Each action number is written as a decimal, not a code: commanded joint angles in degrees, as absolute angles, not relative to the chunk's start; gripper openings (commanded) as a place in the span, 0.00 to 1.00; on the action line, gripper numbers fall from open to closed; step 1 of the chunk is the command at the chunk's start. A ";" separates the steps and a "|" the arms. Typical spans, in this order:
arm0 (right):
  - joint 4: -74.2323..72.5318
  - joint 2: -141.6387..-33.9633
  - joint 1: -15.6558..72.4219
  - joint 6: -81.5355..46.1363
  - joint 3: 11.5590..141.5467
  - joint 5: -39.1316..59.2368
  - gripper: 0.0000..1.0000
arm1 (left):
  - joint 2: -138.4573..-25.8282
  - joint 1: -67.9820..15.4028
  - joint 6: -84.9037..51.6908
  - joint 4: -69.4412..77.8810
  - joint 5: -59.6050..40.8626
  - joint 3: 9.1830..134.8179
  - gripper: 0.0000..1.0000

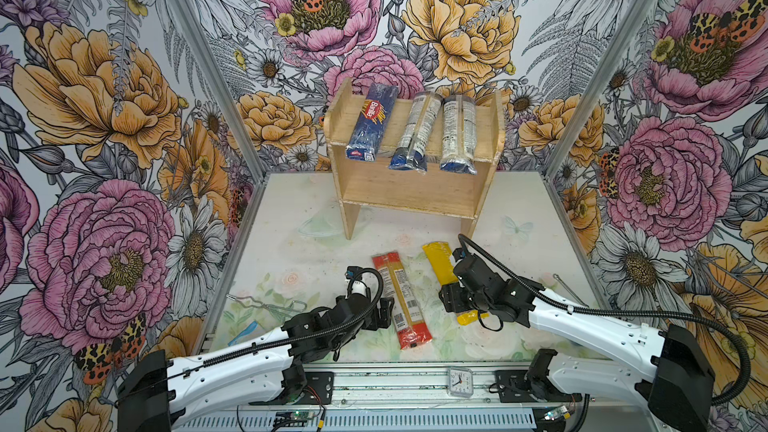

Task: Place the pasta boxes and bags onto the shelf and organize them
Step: 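Move the right gripper toward the PASTATIME bag while the left swings toward the red bag, then close the left gripper on the red-labelled bag while the right grips the PASTATIME bag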

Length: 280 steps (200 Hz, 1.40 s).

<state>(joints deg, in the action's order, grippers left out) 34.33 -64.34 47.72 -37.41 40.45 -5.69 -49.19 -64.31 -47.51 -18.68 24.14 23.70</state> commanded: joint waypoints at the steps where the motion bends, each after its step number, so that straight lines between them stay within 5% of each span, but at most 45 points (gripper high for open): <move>1: 32.19 -63.60 47.68 -37.14 40.00 -5.86 0.74 | -52.62 -66.87 -57.62 -19.07 30.43 24.14 0.99; 66: 32.26 -59.47 45.78 -39.33 36.11 -6.26 0.75 | -69.13 -74.98 -66.58 -20.95 34.24 33.34 0.99; 164: 32.15 -55.79 42.06 -44.15 31.40 -6.76 0.79 | -87.62 -75.76 -76.87 -30.70 31.50 46.90 0.99; 280: 31.62 -52.52 37.49 -43.71 27.73 -5.19 0.84 | -97.70 -77.08 -80.24 -38.68 26.66 54.17 0.99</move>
<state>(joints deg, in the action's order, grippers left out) 33.26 -52.49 38.46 -44.10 27.81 -5.67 -96.64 -77.71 -78.32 -34.06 28.40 52.51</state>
